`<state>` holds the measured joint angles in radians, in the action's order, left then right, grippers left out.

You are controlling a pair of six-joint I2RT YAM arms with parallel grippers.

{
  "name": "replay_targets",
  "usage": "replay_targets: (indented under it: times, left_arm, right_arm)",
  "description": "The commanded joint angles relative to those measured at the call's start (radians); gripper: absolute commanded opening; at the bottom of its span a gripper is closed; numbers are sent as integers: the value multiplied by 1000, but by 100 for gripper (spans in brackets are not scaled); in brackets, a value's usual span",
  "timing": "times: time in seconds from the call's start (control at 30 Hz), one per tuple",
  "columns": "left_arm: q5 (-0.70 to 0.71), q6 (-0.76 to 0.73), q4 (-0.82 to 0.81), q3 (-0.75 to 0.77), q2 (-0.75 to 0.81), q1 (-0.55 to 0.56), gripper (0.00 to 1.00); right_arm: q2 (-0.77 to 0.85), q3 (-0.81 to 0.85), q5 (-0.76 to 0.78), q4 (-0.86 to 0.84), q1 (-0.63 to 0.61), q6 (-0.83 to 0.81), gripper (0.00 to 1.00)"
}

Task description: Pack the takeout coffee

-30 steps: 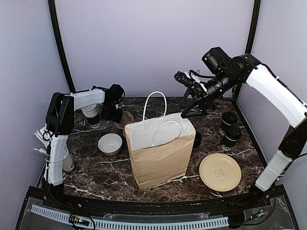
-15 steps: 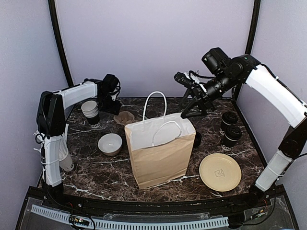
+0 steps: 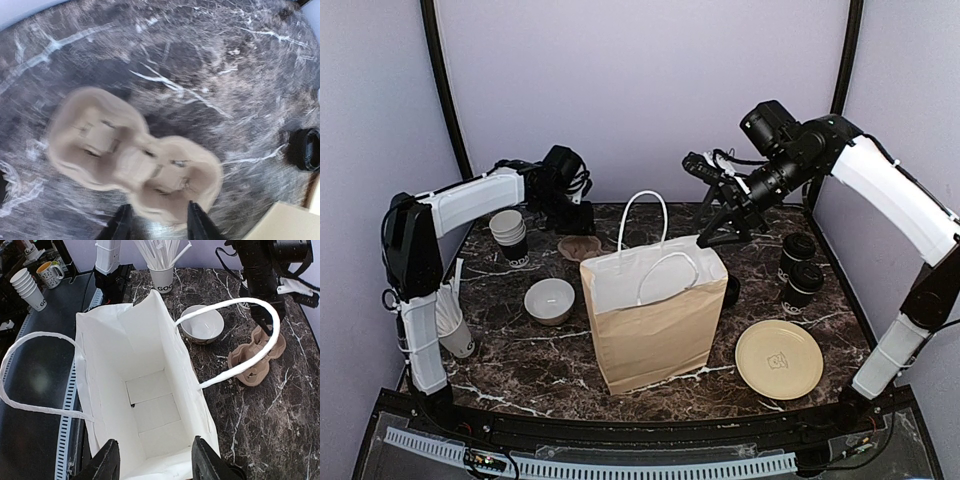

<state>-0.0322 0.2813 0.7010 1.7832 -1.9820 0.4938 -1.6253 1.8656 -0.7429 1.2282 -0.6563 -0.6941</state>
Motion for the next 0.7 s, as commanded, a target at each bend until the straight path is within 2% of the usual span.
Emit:
replay_targets:
  times: [0.0,0.13,0.3,0.67]
  left_arm:
    - [-132,20,5,27,-58,18,29]
    - [-213,8,-23,8,-94,36,21]
    - [-216,-10,3,12,-151,36,19]
    - [-34,-82,213,16,-157,20,21]
  right_arm:
    - [6,-9,1,-17,4,11,49]
    - [14,-32,19,-31,7,15,48]
    - [5,-24,16,-27,6,15,48]
    - [-3,-26,21,-26,6,7,48]
